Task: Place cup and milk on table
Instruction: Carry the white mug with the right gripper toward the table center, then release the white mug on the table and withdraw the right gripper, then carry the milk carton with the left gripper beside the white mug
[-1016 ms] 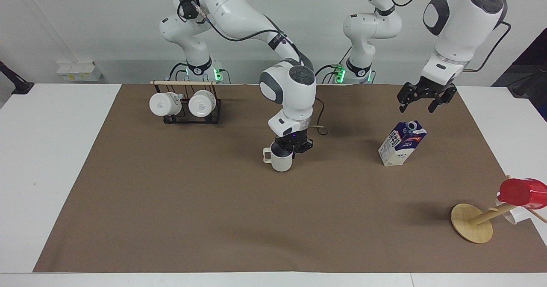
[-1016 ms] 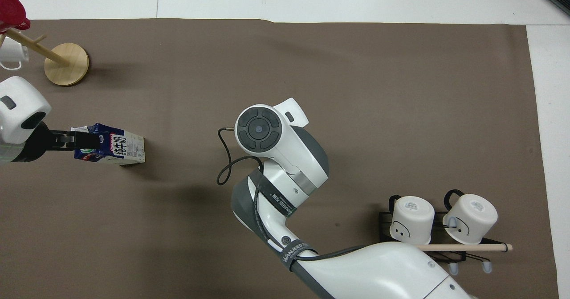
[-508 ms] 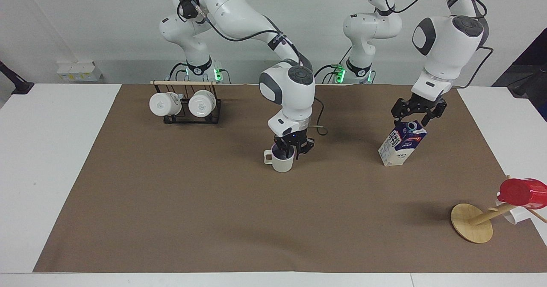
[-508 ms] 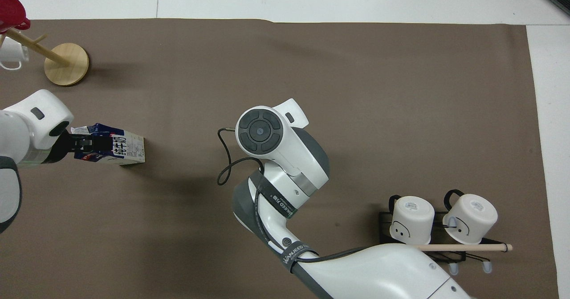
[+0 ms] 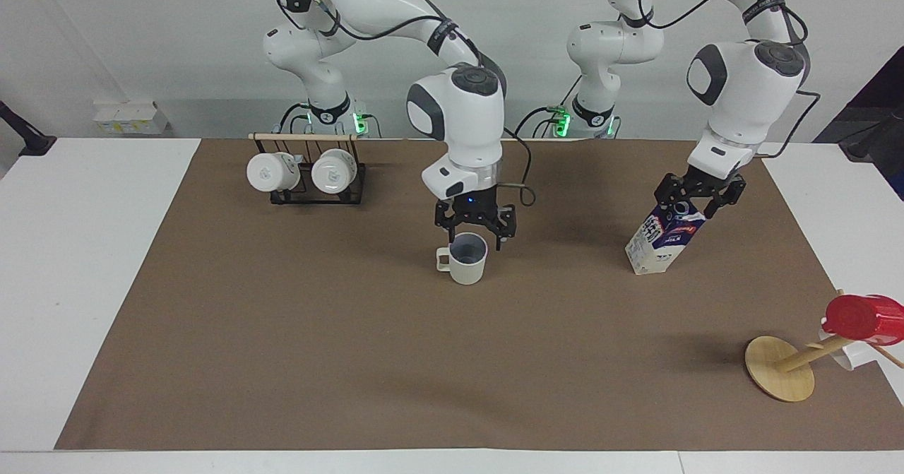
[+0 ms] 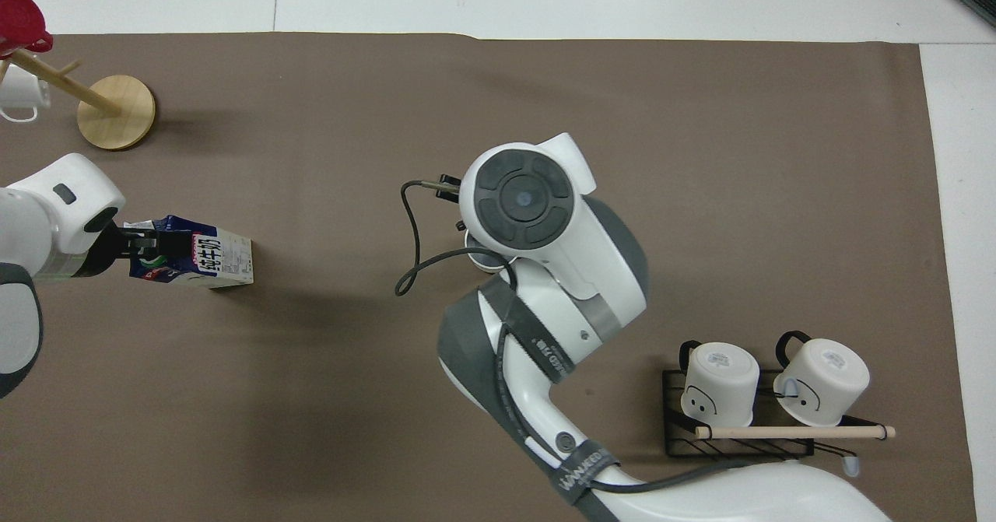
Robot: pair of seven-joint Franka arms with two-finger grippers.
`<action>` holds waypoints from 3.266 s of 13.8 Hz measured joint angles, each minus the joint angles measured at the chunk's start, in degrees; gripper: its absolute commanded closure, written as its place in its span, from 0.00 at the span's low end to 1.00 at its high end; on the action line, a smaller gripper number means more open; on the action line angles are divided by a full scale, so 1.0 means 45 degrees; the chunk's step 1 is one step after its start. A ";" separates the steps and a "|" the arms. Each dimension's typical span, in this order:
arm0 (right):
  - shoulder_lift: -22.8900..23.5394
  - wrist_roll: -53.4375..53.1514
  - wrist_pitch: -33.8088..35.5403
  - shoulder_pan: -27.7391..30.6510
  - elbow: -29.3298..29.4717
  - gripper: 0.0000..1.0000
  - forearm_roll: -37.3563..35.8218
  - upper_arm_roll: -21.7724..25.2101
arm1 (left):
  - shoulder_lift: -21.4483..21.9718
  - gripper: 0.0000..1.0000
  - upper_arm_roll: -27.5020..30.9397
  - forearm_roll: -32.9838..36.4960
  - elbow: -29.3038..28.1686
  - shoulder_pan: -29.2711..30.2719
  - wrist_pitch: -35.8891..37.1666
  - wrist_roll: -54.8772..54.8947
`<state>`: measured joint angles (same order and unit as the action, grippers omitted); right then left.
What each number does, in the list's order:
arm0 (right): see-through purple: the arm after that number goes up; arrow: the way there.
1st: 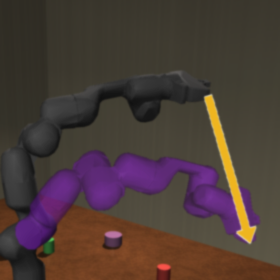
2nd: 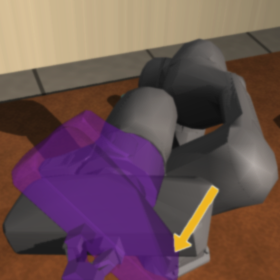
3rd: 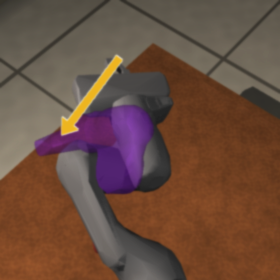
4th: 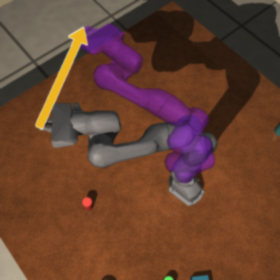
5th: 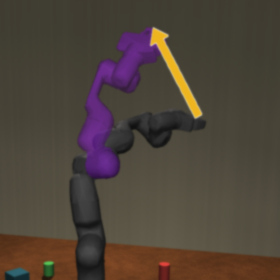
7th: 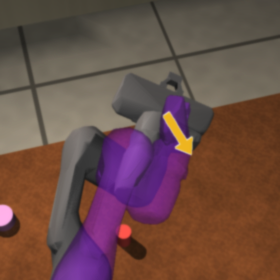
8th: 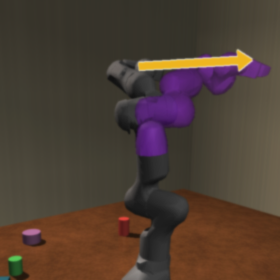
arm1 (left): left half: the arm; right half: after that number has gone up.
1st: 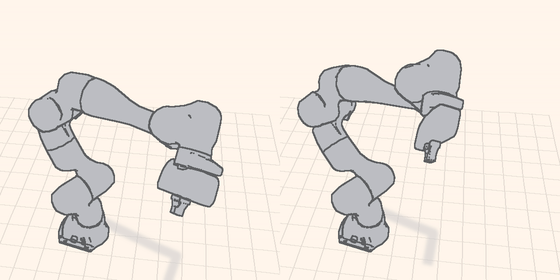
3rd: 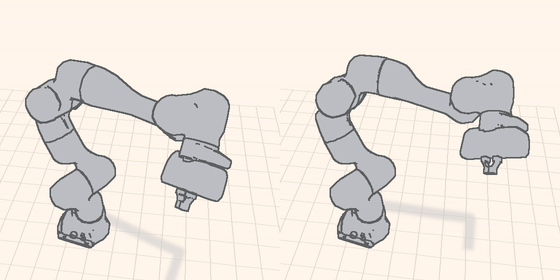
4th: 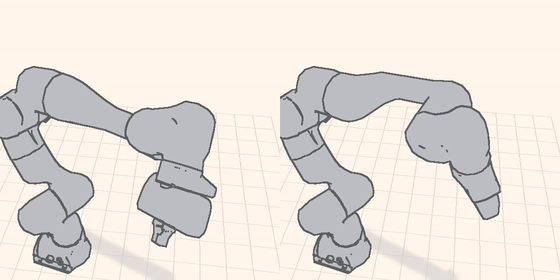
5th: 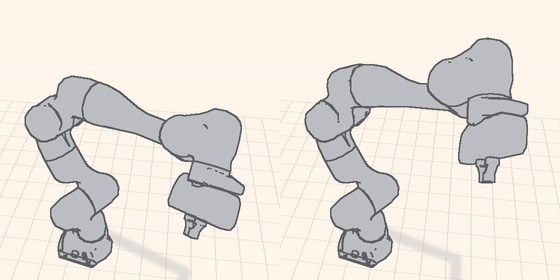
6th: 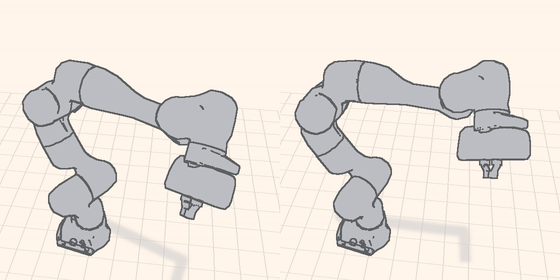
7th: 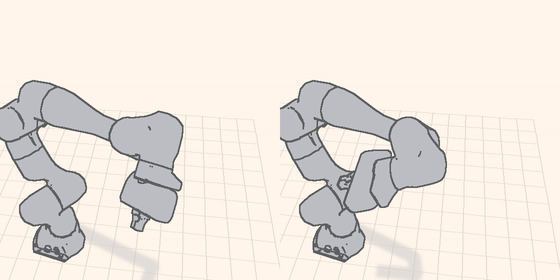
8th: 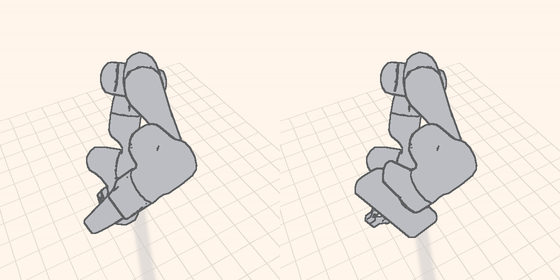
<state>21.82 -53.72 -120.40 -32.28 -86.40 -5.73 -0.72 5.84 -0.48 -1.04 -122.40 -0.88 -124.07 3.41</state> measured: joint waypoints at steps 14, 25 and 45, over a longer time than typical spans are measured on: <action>-0.4214 0.7599 0.4718 0.6262 -0.0037 0.00 0.1063 0.0080 | -0.0180 0.59 -0.0175 0.0000 0.0475 -0.0344 -0.0005 -0.1107; -0.5046 0.9277 0.7827 0.7252 0.0683 0.00 0.1065 0.0115 | -0.0529 0.61 -0.0377 0.0000 0.1291 -0.4216 0.0021 -0.5338; -0.5046 0.9301 0.7827 0.7252 0.0673 0.00 0.1066 0.0115 | -0.2459 0.00 -0.0158 0.0325 0.4453 -0.5559 0.2239 -0.6949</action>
<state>-0.89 -11.87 -85.18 0.35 -83.37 -0.93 -0.21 -5.22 -1.20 0.42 -102.37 -25.90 -113.99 -27.86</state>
